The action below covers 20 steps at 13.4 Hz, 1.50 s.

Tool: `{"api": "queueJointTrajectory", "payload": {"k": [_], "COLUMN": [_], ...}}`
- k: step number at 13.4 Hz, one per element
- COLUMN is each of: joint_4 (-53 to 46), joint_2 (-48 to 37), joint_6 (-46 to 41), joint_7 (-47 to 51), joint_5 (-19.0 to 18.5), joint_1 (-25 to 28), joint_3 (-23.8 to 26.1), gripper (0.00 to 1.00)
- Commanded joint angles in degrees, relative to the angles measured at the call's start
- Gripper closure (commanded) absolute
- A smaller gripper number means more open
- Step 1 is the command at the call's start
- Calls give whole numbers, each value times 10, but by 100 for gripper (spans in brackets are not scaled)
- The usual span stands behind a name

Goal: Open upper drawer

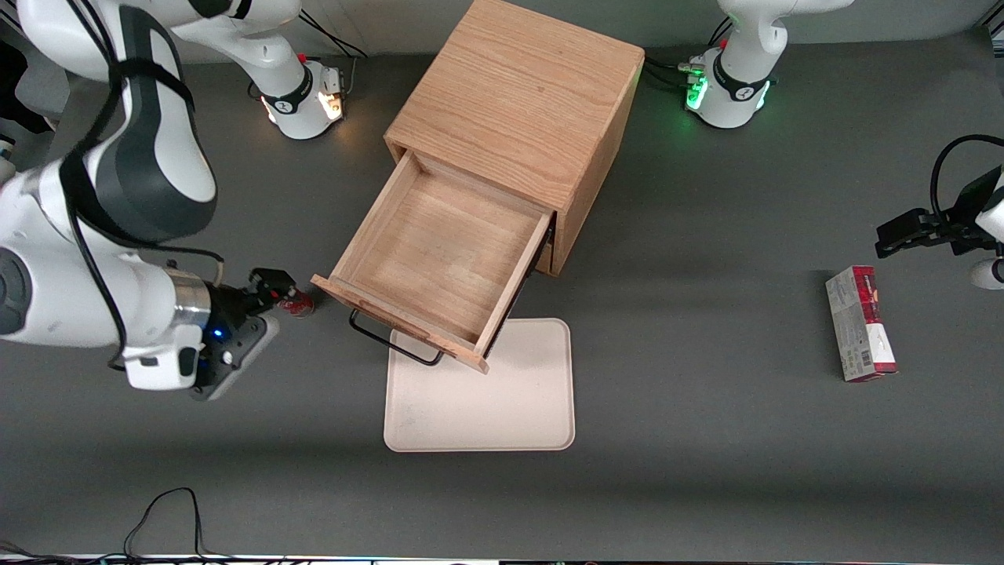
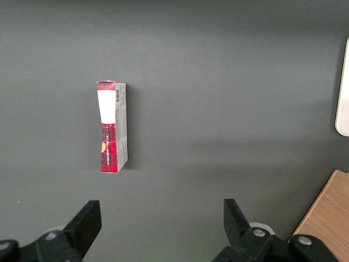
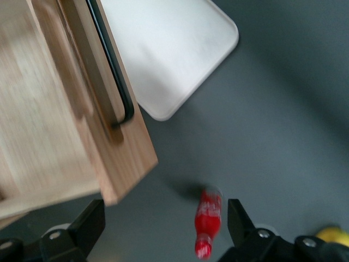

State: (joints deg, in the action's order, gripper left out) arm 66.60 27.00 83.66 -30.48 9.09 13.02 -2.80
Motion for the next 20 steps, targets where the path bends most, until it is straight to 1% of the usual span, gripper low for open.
{"api": "queueJointTrajectory", "payload": {"k": [1,3,4,5,7,10,11,13,16,17,18,20], "joint_4": [187,325,377,399,395,345,337,339,360,361,357,333], "joint_2": [-146,-245,-284,-301,-301,-291,-289,-295,-311,-310,-310,-303], "joint_6": [43,99,118,120,115,83,84,92,137,138,132,114], "joint_7": [61,96,139,182,226,228,228,234,232,234,234,227], "joint_5": [-30,-70,-72,-72,-73,-73,-67,-69,-75,-75,-74,-75], "joint_1": [3,4,3,3,4,-9,-10,-4,-5,-24,-40,-40], "joint_3": [-24,-33,-43,-59,-65,-75,-77,-77,-76,-66,-43,-40], "gripper": [0,0,0,0,0,0,0,0,0,0,0,0]}}
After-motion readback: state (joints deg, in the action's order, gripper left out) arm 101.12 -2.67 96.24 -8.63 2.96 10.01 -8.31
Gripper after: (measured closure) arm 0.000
